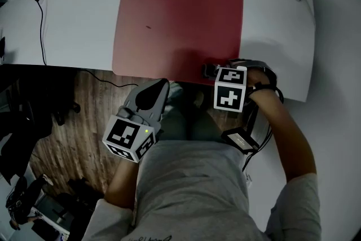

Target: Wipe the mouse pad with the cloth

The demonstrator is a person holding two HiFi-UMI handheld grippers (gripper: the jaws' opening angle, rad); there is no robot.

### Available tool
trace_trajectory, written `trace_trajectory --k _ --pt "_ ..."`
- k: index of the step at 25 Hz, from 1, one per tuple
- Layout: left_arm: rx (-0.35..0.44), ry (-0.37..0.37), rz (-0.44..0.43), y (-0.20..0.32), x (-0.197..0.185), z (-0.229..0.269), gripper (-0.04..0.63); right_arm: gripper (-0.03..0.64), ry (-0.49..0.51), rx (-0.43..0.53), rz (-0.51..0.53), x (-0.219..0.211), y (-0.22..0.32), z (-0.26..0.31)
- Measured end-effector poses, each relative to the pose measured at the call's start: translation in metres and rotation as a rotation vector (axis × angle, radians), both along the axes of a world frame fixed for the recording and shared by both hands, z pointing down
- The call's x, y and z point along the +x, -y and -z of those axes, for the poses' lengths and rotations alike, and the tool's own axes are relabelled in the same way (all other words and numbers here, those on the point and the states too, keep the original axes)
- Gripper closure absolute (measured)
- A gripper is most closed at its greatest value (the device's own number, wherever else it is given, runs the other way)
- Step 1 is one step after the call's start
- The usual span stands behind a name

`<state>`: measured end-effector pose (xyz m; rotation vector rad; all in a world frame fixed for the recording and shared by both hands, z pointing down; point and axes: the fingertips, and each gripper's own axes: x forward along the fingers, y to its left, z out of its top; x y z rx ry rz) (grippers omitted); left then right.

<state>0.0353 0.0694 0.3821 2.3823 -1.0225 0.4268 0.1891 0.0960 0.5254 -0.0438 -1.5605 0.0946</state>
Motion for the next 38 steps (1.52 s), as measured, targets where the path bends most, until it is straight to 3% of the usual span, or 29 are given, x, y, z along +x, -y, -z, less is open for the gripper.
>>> trace_trajectory --k 4,12,23,29,34,38 --pt "0.022 0.011 0.012 -0.008 -0.009 0.01 0.575 0.526 0.005 -0.079 0.002 -0.005 -0.02 0.001" --pt "0.041 0.042 0.024 -0.024 -0.018 0.022 0.575 0.526 0.0 -0.113 0.002 -0.006 -0.034 0.006" --pt "0.04 0.076 0.023 -0.019 -0.046 0.026 0.575 0.526 0.048 -0.018 -0.06 -0.006 -0.003 0.033" --pt "0.044 0.044 -0.014 0.023 -0.052 0.025 0.575 0.526 0.05 0.034 -0.137 -0.012 0.04 0.04" --pt "0.023 -0.014 -0.022 0.064 -0.07 0.024 0.575 0.526 0.036 0.137 -0.19 -0.027 0.096 0.047" --pt "0.027 -0.016 -0.071 0.092 -0.08 0.024 0.575 0.526 0.022 0.154 -0.226 -0.036 0.13 0.052"
